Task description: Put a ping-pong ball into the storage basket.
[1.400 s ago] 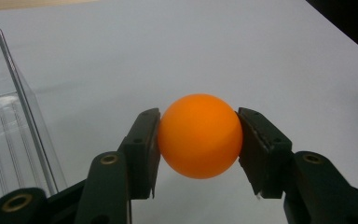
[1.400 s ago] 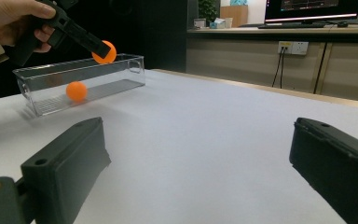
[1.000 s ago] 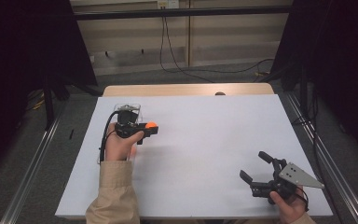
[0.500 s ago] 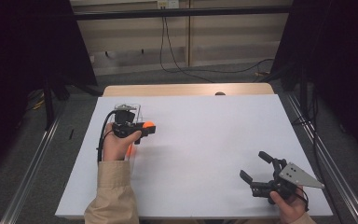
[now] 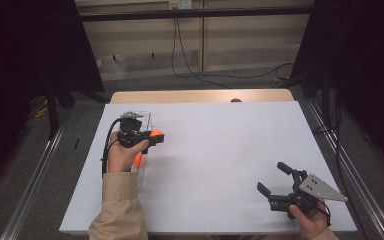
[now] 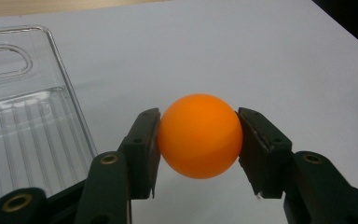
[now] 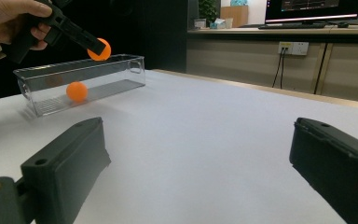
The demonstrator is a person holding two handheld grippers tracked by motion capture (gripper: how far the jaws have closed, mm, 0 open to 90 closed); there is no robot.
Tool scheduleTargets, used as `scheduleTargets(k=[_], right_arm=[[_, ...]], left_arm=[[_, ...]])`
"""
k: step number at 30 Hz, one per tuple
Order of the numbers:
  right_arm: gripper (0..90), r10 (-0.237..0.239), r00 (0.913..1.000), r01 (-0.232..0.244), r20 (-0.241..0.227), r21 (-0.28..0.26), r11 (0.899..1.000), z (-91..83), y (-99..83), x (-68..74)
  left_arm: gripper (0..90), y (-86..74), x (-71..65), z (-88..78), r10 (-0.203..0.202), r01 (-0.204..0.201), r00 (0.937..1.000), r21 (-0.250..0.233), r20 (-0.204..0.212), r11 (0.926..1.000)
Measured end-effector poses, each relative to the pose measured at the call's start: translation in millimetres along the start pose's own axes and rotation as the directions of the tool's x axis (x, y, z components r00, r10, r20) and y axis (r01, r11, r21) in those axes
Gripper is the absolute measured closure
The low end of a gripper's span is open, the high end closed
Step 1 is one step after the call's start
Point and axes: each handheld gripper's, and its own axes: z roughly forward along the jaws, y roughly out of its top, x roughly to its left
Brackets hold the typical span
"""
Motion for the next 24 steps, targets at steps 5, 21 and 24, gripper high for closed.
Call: scheduleTargets(k=[5,21,24], right_arm=[[2.9,0.000,1.0000,0.000,0.000,-0.001,1.000,0.0,0.0,-0.1],[2.8,0.001,1.0000,-0.001,-0.002,0.001,1.000,0.4,0.0,0.1],[2.8,0.001,1.0000,-0.001,-0.003,0.001,1.000,0.6,0.0,0.1]], left_arm=[[50.9,-0.1,1.4,-2.4,0.001,-0.001,1.0000,0.000,-0.004,1.0000],[50.9,-1.2,5.4,-7.9,-0.011,0.010,0.9997,-0.011,-0.023,0.9999],[50.9,-1.3,6.3,-8.5,-0.008,0.007,0.9996,-0.010,-0.026,0.9999]])
